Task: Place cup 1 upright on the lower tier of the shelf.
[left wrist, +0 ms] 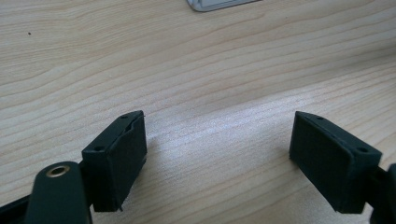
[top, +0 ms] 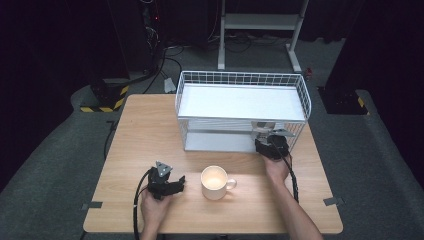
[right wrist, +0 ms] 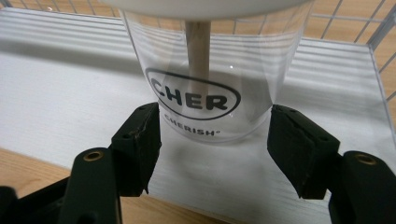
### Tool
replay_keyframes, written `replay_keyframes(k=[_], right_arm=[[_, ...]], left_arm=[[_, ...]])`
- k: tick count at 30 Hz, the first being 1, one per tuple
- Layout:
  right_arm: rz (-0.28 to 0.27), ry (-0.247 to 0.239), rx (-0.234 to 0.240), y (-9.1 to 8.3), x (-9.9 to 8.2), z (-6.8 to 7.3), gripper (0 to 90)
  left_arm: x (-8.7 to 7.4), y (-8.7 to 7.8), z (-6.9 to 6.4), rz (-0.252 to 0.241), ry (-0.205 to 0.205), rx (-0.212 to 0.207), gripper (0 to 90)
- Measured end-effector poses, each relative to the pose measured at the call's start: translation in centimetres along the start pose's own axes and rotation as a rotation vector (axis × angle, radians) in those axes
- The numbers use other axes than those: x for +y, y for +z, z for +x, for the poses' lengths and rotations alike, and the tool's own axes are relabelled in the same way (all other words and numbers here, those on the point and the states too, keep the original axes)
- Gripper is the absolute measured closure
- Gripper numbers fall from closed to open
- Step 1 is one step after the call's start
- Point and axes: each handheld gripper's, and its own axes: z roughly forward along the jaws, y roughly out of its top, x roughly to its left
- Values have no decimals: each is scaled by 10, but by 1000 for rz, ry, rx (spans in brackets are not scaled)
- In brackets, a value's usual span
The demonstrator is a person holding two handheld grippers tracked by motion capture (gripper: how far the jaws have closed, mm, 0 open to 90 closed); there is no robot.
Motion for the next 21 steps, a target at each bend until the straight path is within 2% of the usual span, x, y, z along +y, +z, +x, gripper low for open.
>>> replay_keyframes(k=[5, 7, 11, 12, 16, 17, 19, 21], right_arm=[[3, 16, 0, 2, 7, 1, 358], [-7, -8, -10, 2, 9, -1, 377], [4, 14, -5, 6, 8, -2, 398], [3, 3, -8, 7, 8, -3, 401], [4, 12, -11, 9, 7, -3, 416], [-2, -9, -10, 9, 8, -5, 422], [5, 12, -13, 10, 7, -4, 433], [11, 12, -18, 11, 7, -6, 440]], left_arm=[[0, 0, 0, 0, 0, 0, 194], [0, 0, 0, 0, 0, 0, 194], [0, 0, 0, 0, 0, 0, 194], [0, 0, 0, 0, 0, 0, 194], [0, 0, 0, 0, 0, 0, 194], [0, 0, 0, 0, 0, 0, 194], [0, 0, 0, 0, 0, 0, 194], [0, 0, 0, 0, 0, 0, 194]])
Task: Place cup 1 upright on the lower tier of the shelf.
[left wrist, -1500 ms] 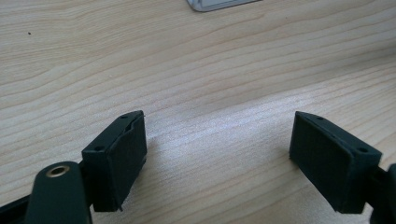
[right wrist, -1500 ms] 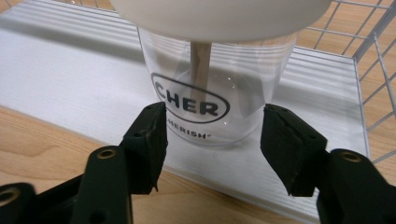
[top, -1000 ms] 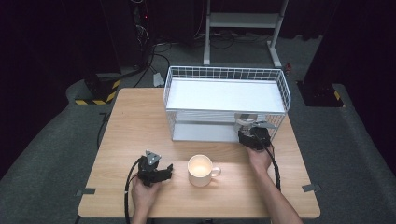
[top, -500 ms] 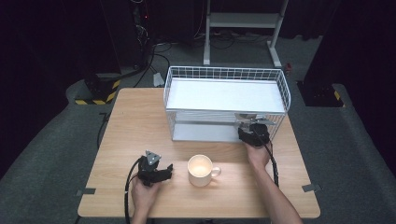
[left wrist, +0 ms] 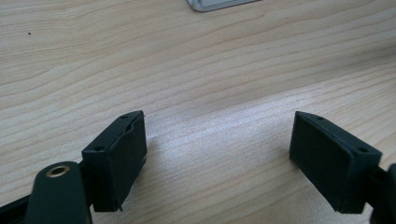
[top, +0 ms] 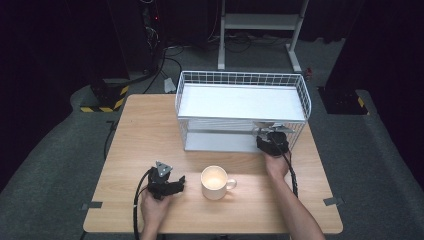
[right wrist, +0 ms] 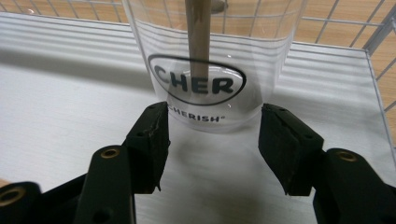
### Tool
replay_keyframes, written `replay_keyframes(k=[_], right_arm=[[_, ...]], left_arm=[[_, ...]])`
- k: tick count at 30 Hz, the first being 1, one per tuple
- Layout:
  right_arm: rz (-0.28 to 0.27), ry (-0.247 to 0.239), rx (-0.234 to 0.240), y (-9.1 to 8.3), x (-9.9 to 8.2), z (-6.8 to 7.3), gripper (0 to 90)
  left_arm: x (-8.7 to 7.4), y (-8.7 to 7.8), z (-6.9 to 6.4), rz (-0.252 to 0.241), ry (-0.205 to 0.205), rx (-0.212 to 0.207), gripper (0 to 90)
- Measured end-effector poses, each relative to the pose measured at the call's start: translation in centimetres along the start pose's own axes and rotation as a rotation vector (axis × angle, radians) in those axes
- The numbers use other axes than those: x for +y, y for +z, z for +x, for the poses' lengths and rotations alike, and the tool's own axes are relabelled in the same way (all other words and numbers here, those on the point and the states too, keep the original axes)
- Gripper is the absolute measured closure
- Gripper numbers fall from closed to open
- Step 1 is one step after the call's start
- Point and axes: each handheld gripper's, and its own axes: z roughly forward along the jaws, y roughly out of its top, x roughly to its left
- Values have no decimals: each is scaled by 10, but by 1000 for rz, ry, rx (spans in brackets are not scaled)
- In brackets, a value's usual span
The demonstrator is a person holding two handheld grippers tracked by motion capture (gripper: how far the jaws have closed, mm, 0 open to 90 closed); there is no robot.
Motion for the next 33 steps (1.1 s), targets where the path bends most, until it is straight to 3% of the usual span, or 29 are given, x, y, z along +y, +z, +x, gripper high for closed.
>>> replay_keyframes(k=[6, 16, 21, 25, 33], right_arm=[[3, -19, 1, -3, -1, -2, 431], [-7, -73, 87, -23, -4, -5, 319], [-15, -47, 115, -35, -7, -6, 297], [-21, -61, 142, -40, -9, -8, 294], [-14, -79, 153, -51, -15, -10, 293]], left_arm=[[0, 0, 0, -1, 0, 1, 194], [0, 0, 0, 0, 1, 0, 194], [0, 0, 0, 0, 0, 0, 194], [0, 0, 0, 0, 0, 0, 194], [0, 0, 0, 0, 0, 0, 194]])
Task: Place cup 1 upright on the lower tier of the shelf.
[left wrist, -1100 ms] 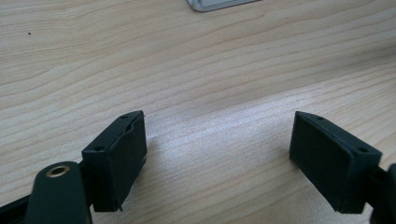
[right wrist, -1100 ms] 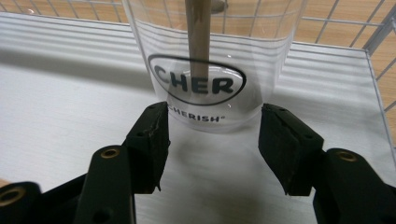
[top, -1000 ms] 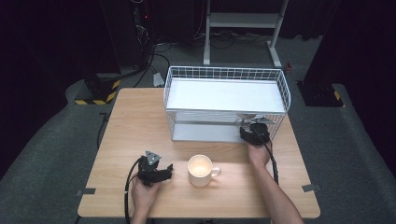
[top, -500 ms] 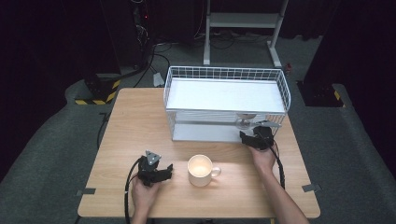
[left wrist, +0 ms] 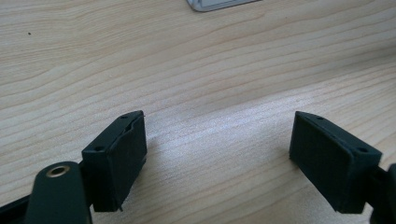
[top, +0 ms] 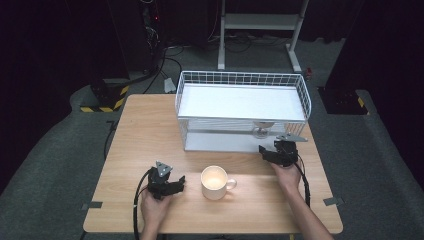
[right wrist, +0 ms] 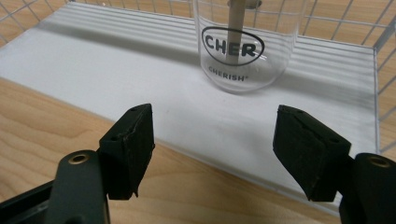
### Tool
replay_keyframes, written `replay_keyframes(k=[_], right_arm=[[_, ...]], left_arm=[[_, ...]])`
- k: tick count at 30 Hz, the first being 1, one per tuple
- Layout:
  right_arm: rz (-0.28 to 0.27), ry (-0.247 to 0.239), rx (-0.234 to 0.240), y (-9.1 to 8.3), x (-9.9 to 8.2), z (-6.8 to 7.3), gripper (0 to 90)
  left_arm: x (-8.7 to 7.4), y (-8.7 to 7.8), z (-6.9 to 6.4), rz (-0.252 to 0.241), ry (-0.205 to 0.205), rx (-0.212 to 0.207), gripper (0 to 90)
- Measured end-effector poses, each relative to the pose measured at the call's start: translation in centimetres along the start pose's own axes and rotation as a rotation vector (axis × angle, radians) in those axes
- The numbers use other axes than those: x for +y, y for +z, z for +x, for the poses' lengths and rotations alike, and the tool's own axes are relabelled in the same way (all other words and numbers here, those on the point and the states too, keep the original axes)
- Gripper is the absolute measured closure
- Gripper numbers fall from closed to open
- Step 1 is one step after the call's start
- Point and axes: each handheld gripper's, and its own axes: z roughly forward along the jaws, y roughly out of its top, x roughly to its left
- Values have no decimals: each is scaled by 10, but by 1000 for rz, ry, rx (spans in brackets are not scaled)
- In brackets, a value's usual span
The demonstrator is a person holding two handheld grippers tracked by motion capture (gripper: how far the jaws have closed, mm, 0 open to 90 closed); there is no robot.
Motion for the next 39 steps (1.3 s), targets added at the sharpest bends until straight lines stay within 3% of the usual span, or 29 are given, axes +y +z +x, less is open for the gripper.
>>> replay_keyframes(k=[7, 9, 19, 22, 30, 33, 39], right_arm=[[-31, -18, 30, -13, -4, 0, 296], [-23, -3, 38, -15, -5, 0, 297], [-37, -25, 61, -35, -13, 0, 296], [-50, -39, 61, -41, -17, -1, 296], [-63, -4, 67, -56, -27, -9, 294], [-75, -18, 65, -59, -30, -9, 296], [-44, -28, 52, -63, -45, -8, 296]], left_arm=[[0, 0, 0, 0, 0, 0, 194], [0, 0, 0, 0, 0, 0, 194], [0, 0, 0, -2, -2, 3, 195], [0, 0, 0, -1, -1, 3, 195], [0, 0, -1, -2, -2, 3, 195], [0, 0, -1, -2, -4, 2, 195], [0, 0, 0, -1, -1, 2, 195]])
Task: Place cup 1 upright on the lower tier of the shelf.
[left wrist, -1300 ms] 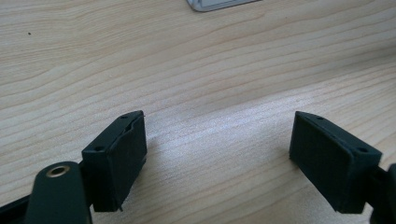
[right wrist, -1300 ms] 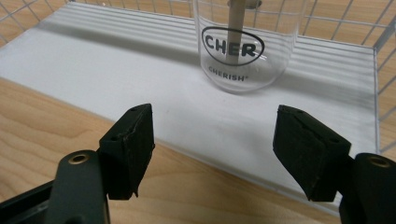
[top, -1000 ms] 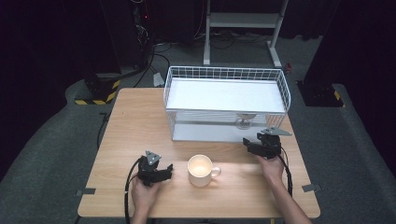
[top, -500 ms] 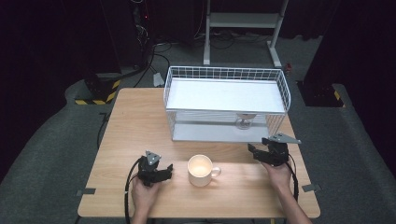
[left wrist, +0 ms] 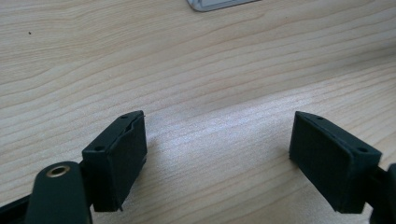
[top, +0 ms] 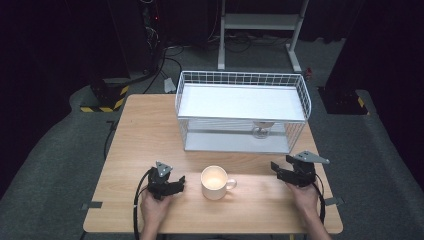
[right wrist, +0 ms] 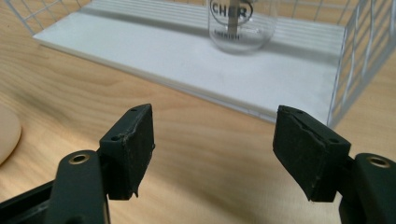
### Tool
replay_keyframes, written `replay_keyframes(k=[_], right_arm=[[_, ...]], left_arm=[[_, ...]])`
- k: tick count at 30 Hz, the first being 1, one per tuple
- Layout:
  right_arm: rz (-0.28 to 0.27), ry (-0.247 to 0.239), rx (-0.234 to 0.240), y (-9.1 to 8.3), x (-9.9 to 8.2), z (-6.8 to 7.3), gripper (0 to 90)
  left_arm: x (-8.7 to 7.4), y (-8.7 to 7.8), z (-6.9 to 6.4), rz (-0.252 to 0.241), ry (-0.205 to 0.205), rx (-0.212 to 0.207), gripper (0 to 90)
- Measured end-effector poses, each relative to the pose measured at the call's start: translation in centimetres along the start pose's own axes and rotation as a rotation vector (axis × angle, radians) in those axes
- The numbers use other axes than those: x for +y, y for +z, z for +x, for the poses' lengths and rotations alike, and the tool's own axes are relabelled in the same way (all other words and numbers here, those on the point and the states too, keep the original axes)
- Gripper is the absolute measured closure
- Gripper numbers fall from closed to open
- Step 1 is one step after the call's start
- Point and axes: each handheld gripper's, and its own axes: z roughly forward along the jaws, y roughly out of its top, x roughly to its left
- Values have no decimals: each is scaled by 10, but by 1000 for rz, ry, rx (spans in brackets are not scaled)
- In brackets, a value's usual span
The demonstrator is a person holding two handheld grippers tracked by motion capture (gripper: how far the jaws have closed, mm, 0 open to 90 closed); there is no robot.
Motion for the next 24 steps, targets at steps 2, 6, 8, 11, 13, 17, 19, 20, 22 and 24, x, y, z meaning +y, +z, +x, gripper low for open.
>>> replay_keyframes(k=[2, 6, 8, 11, 13, 17, 19, 20, 22, 24], right_arm=[[11, 3, -2, -2, -8, 0, 295], [32, -4, -25, -5, -22, 0, 296], [43, -3, -33, -4, -27, -2, 295], [59, -2, -54, -2, -32, -4, 295], [80, -15, -58, 0, -33, -6, 293], [117, -50, -89, 5, -38, -6, 296], [132, -68, -87, 9, -39, -6, 298], [145, -75, -92, 10, -39, -5, 299], [146, -98, -103, 11, -38, -4, 303], [157, -108, -101, 12, -38, -4, 301]], left_arm=[[0, 0, 0, 0, -5, 1, 195], [0, 0, -1, 2, -13, 8, 194], [0, 0, -2, 0, -17, 11, 192], [0, 0, -2, 0, -18, 11, 190], [0, 0, -3, 1, -19, 15, 188], [0, 0, -3, 2, -24, 15, 183], [-1, 0, -3, 3, -20, 14, 173], [-1, 0, -3, 2, -18, 14, 172], [-1, 0, -3, 1, -24, 13, 172], [0, 0, -3, 2, -24, 16, 167]])
